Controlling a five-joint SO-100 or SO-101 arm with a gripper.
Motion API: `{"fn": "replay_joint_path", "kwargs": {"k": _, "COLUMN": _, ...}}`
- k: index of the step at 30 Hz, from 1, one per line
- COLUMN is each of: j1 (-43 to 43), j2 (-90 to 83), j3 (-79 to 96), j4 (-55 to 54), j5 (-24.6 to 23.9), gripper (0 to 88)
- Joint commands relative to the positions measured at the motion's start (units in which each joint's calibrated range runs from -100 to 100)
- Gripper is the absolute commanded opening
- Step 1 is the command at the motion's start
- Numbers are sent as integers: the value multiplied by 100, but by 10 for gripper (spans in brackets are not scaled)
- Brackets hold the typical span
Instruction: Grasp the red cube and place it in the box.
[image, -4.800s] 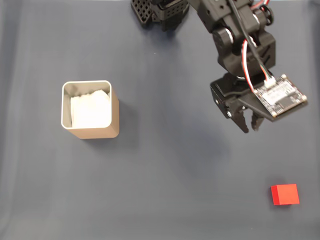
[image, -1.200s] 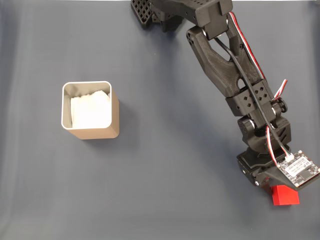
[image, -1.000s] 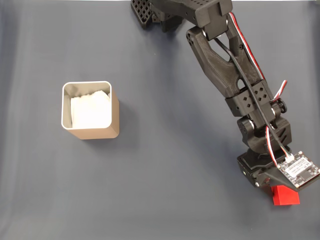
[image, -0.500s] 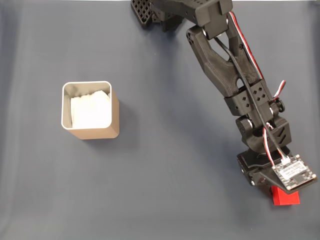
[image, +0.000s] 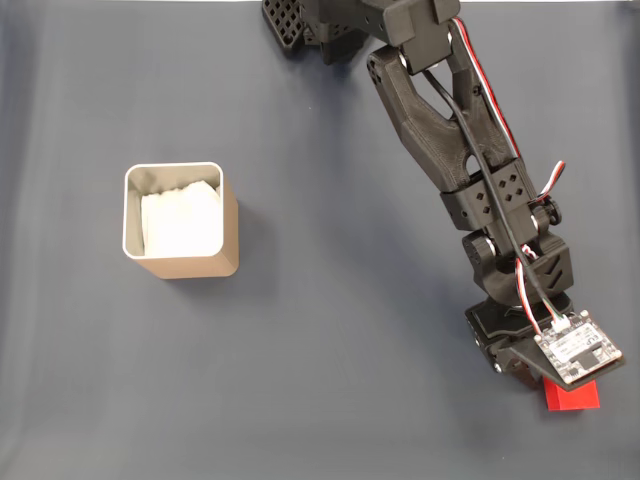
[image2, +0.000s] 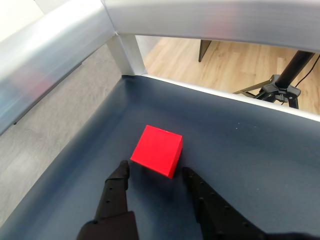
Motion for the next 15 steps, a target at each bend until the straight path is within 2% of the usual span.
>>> {"fn": "replay_joint_path", "kwargs": {"k": 1, "j1": 60, "j2": -536, "j3": -48, "j4": 52, "j5": 20, "gripper": 236}}
{"fn": "replay_joint_path", "kwargs": {"k": 15, "j1": 96, "j2": -571, "j3": -111, "j4": 192, "j5": 15, "gripper": 161}}
